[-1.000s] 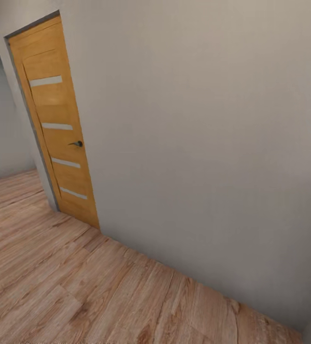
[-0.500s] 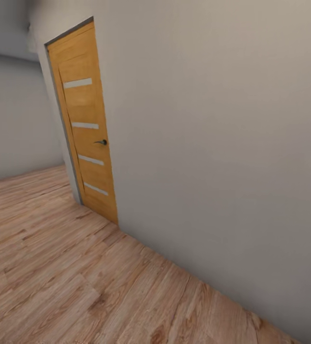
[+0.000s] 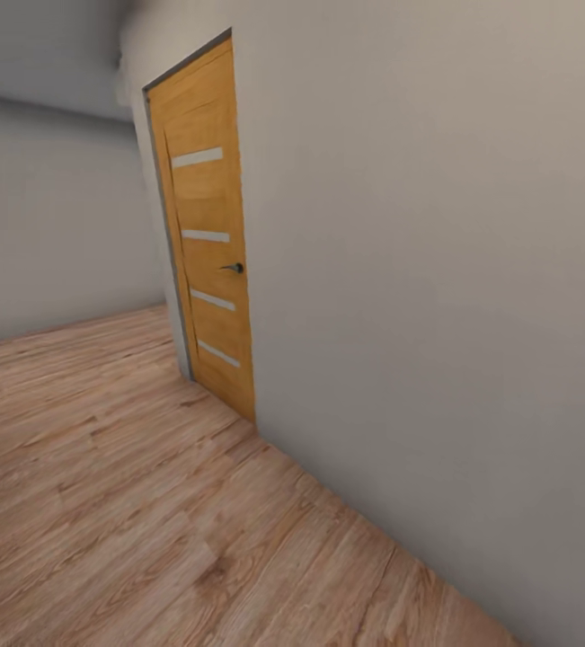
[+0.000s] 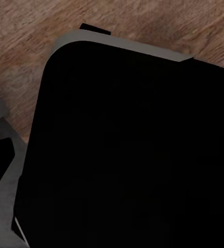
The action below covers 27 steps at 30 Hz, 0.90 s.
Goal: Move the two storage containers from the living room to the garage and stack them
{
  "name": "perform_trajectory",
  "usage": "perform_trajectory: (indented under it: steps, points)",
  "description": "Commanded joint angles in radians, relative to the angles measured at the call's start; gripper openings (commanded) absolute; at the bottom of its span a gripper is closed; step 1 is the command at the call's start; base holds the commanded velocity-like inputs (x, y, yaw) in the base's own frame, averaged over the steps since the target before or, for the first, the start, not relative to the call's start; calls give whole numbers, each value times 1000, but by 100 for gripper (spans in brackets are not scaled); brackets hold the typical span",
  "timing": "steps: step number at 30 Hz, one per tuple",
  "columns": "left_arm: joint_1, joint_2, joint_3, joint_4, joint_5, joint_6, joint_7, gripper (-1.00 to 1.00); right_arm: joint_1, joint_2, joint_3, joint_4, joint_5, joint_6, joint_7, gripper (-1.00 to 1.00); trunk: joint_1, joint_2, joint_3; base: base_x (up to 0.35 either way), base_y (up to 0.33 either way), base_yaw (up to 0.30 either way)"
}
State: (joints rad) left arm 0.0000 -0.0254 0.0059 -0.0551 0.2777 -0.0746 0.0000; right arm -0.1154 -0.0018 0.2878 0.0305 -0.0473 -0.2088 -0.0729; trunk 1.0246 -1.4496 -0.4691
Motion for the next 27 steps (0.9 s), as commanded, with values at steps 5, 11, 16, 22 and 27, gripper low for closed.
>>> perform_trajectory:
  steps: [5,11,16,22,27]
  points:
    - [0,-1,0,0,4,-2,0,100,-1,0,8,3,-5,-6,-2,100,0,0,-1,216,0,281]
    - [0,0,0,0,4,-2,0,100,-1,-1,8,3,-5,-6,-2,100,0,0,-1,216,0,281]
    - [0,0,0,0,4,-2,0,100,-1,-1,8,3,-4,-6,-2,100,0,0,-1,216,0,281]
    - [0,0,0,0,4,-2,0,100,-1,-1,8,3,-5,-6,-2,100,0,0,-1,216,0,281]
    - [0,0,0,0,4,-2,0,100,-1,-1,8,3,-5,-6,-2,100,0,0,-1,216,0,280]
